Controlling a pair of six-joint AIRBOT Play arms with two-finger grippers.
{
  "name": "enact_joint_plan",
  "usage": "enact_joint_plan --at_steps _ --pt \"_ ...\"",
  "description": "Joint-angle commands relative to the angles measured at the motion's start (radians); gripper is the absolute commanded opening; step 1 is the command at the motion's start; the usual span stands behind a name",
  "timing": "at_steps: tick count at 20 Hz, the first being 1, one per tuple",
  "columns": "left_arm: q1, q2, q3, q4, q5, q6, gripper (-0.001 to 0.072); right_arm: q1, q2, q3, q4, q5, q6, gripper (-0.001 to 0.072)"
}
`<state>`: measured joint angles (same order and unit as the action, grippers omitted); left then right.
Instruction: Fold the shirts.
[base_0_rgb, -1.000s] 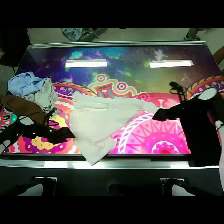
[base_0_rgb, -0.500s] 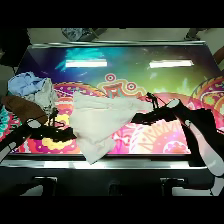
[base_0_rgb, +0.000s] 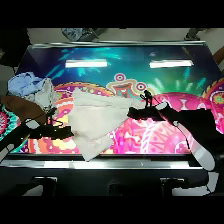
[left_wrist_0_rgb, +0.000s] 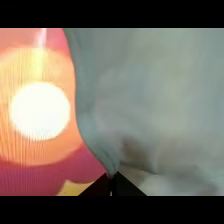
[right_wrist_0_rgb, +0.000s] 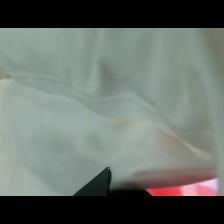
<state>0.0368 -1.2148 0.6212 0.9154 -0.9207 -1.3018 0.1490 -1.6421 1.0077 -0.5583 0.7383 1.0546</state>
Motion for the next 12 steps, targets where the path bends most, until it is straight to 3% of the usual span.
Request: enact_joint_plan --at_steps 1,5,7,10,12 --pt "0.009 0.048 0.048 -0.007 0.01 0.029 0.0032 -0.014 0.025 0.057 -0.057 0.133 -0.105 0.0042" --pt "0.047 0.285 0.343 -0.006 0.037 0.046 0.0031 -0.072 0.237 0.317 -0.341 0.391 -0.153 0.0042" --pt "0.078 0.408 0.57 -0.007 0.074 0.045 0.0031 -0.097 0.385 0.499 -0.377 0.465 -0.192 0.0042" --pt "0.143 0.529 0.876 -0.006 0.134 0.039 0.0031 -0.107 0.601 0.712 -0.378 0.465 -0.19 0.0044" --pt "0.17 0.573 0.984 -0.007 0.127 -0.037 0.0031 -0.107 0.723 0.75 -0.376 0.487 -0.094 0.0044"
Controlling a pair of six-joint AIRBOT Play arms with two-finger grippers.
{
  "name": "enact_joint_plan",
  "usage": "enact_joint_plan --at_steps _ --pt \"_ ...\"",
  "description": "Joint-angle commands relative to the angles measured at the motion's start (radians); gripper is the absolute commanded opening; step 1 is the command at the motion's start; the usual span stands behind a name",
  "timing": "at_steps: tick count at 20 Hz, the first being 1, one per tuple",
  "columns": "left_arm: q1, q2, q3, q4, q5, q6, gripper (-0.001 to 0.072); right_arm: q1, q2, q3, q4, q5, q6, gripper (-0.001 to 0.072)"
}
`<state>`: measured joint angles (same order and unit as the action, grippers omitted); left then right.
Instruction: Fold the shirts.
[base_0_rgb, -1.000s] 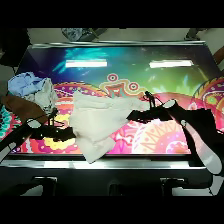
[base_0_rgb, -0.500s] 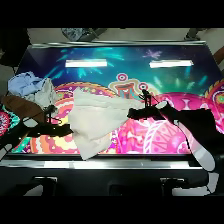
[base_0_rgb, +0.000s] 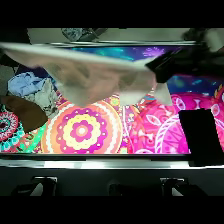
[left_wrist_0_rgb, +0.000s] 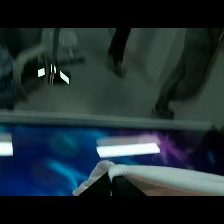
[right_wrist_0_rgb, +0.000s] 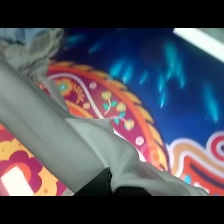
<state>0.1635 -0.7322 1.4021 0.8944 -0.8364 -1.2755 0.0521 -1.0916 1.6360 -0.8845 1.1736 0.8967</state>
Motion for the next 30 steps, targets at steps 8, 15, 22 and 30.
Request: enact_joint_plan --at_steps 8,15,22,30 --pt "0.041 0.141 0.186 0.217 -0.239 -0.147 0.0032 -0.01 0.256 0.088 -0.102 0.649 0.235 0.0044" --pt "0.041 0.126 -0.265 0.224 -0.278 -0.142 0.0033 -0.008 0.254 -0.503 -0.115 0.541 0.224 0.0043" --pt "0.04 -0.203 -0.488 0.049 0.055 0.003 0.0033 -0.008 -0.126 -0.692 -0.01 -0.058 0.1 0.0044" --pt "0.005 -0.592 -0.455 -0.091 0.145 0.016 0.006 -0.01 -0.571 -0.372 0.235 -0.232 0.031 0.0174"
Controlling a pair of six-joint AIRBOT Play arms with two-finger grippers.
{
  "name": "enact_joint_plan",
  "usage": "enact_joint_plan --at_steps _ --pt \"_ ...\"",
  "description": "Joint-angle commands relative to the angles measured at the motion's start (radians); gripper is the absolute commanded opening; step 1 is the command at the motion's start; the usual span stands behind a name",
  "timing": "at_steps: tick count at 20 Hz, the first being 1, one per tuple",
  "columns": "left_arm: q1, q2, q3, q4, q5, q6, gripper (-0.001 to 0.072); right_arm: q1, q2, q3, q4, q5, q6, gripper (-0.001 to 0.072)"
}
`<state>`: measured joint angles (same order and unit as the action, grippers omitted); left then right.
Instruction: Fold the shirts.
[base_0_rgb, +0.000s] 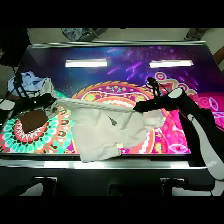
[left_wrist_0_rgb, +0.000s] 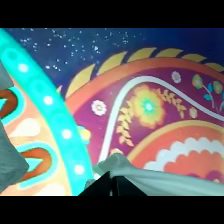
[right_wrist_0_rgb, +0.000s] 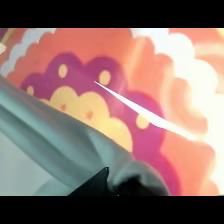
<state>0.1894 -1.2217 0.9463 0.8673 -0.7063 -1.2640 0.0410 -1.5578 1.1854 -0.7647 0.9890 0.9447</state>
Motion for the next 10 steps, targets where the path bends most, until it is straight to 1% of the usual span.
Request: enact_joint_plan --at_steps 1,2,3,4,7,9,10 --pt "-0.027 -0.105 0.003 -0.064 0.014 0.005 0.0204 -0.008 -0.1 0.097 0.115 -0.03 -0.018 0.039" --pt "-0.022 -0.1 0.016 -0.063 -0.004 0.005 0.0491 -0.027 -0.089 0.127 0.105 0.019 -0.019 0.0567" --pt "0.002 -0.094 0.045 -0.062 -0.058 0.005 0.069 -0.061 -0.071 0.168 0.096 0.097 -0.035 0.0643" --pt "0.037 -0.09 0.081 -0.051 -0.133 0.005 0.0696 -0.104 -0.048 0.207 0.085 0.175 -0.041 0.0645" --pt "0.165 -0.085 0.175 0.001 -0.412 -0.003 0.0695 -0.273 0.05 0.29 0.003 0.407 -0.037 0.0645" --pt "0.235 -0.082 0.166 0.078 -0.581 -0.052 0.0694 -0.357 0.111 0.29 -0.151 0.544 -0.006 0.0645" --pt "0.251 -0.076 0.137 0.116 -0.632 -0.056 0.0692 -0.377 0.129 0.287 -0.26 0.61 -0.006 0.0645"
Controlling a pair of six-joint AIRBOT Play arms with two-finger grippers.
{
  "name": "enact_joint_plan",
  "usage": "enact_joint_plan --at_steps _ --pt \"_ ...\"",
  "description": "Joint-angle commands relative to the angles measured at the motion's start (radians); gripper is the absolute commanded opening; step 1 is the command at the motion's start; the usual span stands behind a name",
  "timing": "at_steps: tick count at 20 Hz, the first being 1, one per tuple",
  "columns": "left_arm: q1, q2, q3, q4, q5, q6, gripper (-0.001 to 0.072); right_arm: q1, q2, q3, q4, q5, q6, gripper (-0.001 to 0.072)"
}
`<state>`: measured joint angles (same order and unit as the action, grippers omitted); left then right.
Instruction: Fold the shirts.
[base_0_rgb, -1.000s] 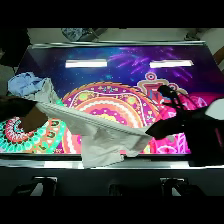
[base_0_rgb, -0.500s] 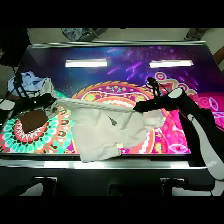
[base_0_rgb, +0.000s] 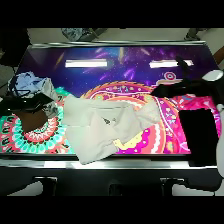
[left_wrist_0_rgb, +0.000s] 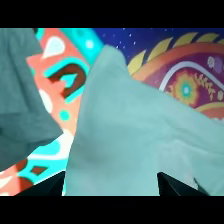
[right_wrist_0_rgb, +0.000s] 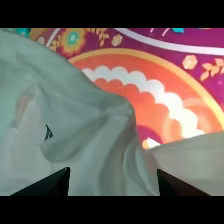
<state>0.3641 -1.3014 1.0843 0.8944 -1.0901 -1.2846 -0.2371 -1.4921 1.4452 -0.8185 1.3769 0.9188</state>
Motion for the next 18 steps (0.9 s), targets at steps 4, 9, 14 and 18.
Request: enact_joint_plan --at_steps 4,9,14,18 --pt "0.072 0.107 -0.288 0.089 -0.201 -0.039 0.0636 -0.101 0.097 -0.09 -0.358 0.258 0.043 0.0646" --pt "0.043 0.209 -0.556 0.06 -0.155 0.0 0.0638 -0.081 0.098 -0.314 -0.197 0.198 -0.019 0.0684" --pt "-0.027 0.218 -0.638 0.004 -0.15 0.022 0.0638 -0.04 0.098 -0.457 -0.167 0.159 -0.073 0.0684" --pt "-0.129 0.218 -0.651 -0.015 -0.15 0.018 0.0637 0.017 0.098 -0.475 -0.15 0.114 -0.089 0.0694"
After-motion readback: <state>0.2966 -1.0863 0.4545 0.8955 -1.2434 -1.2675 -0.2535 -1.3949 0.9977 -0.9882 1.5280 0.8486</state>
